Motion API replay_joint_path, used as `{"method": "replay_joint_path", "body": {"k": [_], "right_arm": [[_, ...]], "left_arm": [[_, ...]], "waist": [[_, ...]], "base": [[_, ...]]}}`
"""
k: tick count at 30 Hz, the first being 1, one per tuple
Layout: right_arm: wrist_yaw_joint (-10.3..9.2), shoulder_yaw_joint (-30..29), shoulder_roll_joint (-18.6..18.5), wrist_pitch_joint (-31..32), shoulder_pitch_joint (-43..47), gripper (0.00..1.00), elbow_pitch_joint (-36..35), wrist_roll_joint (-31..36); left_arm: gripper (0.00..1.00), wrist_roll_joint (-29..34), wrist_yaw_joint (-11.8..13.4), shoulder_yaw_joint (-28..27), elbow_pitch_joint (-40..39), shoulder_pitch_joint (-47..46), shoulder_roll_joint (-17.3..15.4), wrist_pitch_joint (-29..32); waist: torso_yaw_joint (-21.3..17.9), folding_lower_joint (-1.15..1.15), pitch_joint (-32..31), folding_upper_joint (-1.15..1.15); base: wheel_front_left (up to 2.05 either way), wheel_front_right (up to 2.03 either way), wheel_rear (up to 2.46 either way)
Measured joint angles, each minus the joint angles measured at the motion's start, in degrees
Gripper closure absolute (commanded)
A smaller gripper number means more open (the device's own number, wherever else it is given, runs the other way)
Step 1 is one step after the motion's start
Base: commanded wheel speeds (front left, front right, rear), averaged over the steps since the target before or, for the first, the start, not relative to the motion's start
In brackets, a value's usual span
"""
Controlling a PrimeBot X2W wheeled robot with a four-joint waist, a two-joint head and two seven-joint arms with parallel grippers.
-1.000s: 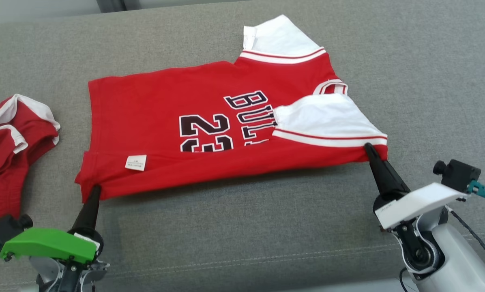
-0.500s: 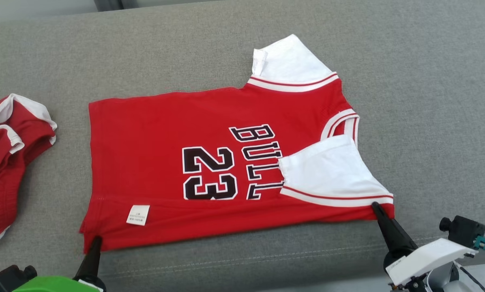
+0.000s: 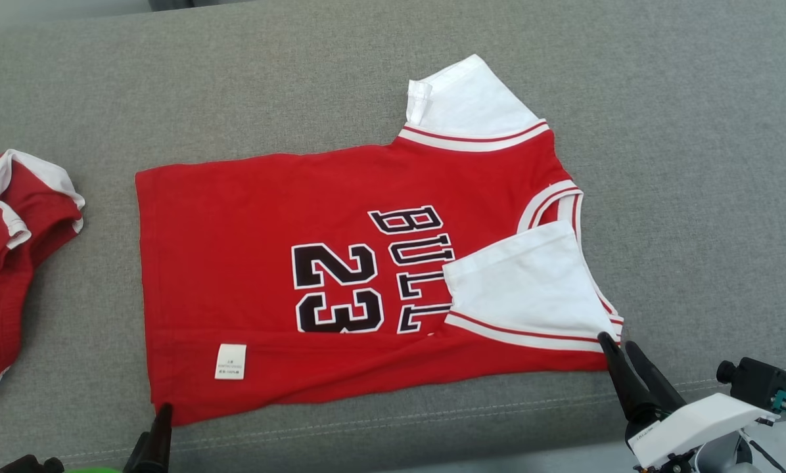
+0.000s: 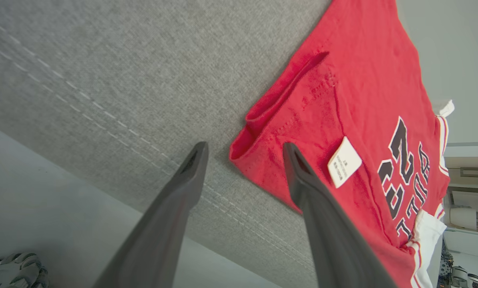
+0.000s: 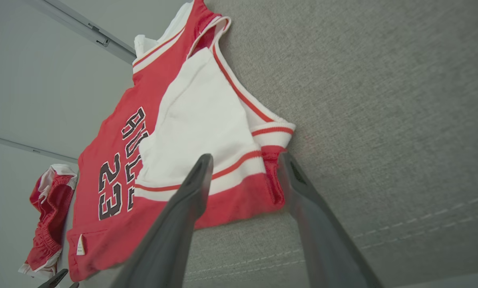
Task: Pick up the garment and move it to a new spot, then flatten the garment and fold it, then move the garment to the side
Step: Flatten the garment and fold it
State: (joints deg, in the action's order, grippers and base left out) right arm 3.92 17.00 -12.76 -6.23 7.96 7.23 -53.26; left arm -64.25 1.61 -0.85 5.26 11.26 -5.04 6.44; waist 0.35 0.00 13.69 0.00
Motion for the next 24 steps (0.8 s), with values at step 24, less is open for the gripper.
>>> {"method": "replay_joint_path", "body": {"k": [24], "right_arm": [[-3.52, -0.74, -14.56, 12.21, -22.56, 0.0, -8.93, 11.23]], "left_arm": [[0.0, 13.04, -5.41, 5.54, -11.1, -18.73, -17.39, 5.28]], "waist": [[0.46, 0.0, 7.65, 0.0]], "base": [[0.0, 0.0, 0.0]]}}
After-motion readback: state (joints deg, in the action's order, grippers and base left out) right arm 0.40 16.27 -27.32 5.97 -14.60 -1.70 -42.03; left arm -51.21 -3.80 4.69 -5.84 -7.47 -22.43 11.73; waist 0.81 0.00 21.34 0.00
